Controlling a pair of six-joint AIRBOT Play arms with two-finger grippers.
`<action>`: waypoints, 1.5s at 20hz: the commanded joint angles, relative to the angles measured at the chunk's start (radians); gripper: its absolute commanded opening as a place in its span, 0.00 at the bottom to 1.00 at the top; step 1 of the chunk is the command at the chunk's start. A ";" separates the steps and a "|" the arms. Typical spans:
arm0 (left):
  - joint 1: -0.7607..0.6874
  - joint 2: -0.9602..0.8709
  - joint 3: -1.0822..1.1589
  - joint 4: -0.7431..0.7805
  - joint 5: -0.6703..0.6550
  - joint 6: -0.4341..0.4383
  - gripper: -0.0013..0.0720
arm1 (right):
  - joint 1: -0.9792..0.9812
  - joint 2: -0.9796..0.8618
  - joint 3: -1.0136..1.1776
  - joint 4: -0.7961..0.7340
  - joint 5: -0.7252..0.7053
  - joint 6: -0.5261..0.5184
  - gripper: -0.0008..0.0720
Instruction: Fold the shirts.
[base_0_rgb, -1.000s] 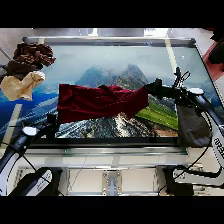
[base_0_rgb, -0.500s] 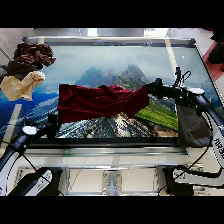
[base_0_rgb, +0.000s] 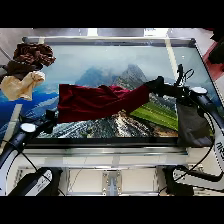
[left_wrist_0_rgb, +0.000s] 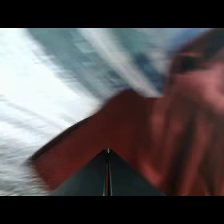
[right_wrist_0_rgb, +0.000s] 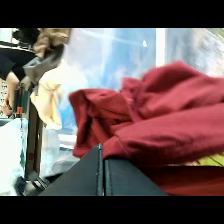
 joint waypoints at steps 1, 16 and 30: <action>0.000 0.107 0.148 -0.079 0.005 0.194 0.03 | -0.023 0.143 0.001 -0.033 0.003 0.005 0.04; -0.003 0.260 -0.094 -0.272 -0.495 0.246 0.90 | -0.131 0.422 -0.019 -0.448 0.046 0.265 0.04; -0.212 0.189 -0.312 -0.446 -0.216 0.377 0.90 | -0.131 0.423 -0.019 -0.431 0.016 0.263 0.04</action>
